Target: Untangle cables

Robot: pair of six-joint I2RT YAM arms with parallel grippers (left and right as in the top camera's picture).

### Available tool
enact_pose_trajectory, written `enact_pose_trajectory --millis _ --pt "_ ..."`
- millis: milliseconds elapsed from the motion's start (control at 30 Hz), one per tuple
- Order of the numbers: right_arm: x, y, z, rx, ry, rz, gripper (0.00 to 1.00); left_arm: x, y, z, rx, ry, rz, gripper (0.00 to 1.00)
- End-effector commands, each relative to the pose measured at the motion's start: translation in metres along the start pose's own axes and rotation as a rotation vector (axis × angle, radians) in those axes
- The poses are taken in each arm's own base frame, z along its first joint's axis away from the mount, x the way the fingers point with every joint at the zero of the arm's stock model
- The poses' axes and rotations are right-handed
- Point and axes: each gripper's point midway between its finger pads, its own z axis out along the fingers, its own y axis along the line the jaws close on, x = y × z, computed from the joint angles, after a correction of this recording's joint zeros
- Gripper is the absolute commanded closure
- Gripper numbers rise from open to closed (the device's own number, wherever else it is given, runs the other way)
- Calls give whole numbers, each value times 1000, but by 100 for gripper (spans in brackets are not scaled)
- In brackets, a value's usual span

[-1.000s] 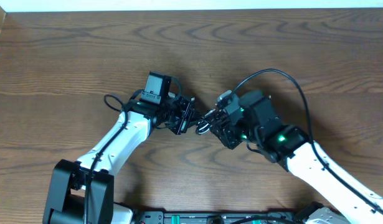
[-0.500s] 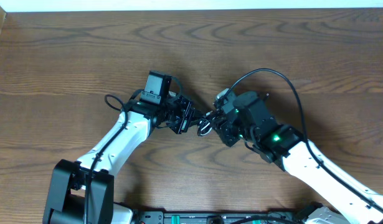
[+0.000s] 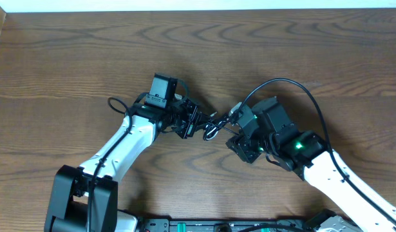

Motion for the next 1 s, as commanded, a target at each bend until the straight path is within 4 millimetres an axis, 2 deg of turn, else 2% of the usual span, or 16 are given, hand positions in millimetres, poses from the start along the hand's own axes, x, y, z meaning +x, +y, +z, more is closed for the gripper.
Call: enact_pose_trajectory --millis 0,333,367,433,533,700,767,800,867,900,933,967 --pt "-1 -5 1 27 6 -33 51 10 -8 -1 21 48 58 92" --pt "5 -13 7 59 40 -55 52 24 -10 -2 37 133 85 93" --pt "6 -16 8 74 46 -54 59 24 -10 -2 37 133 92 93" --pt "8 -19 11 92 57 -52 81 24 -10 -2 38 133 104 93" --pt "8 -20 11 92 60 -49 99 24 -10 -2 38 133 108 93" --pt "4 -19 11 89 41 -25 99 24 -13 -2 50 129 153 92" --pt "2 -20 11 90 32 2 99 23 -18 -2 74 123 244 83" --pt "1 -20 11 91 26 22 99 23 -22 -3 97 116 348 63" --pt "0 -20 11 92 22 58 99 25 -31 -4 142 115 525 39" --pt "0 -21 11 93 21 85 99 25 -36 -7 172 115 628 16" --pt "0 -21 11 93 20 99 99 23 -38 -9 185 109 663 7" --pt "0 -21 11 88 20 113 99 19 -39 -12 191 95 688 5"
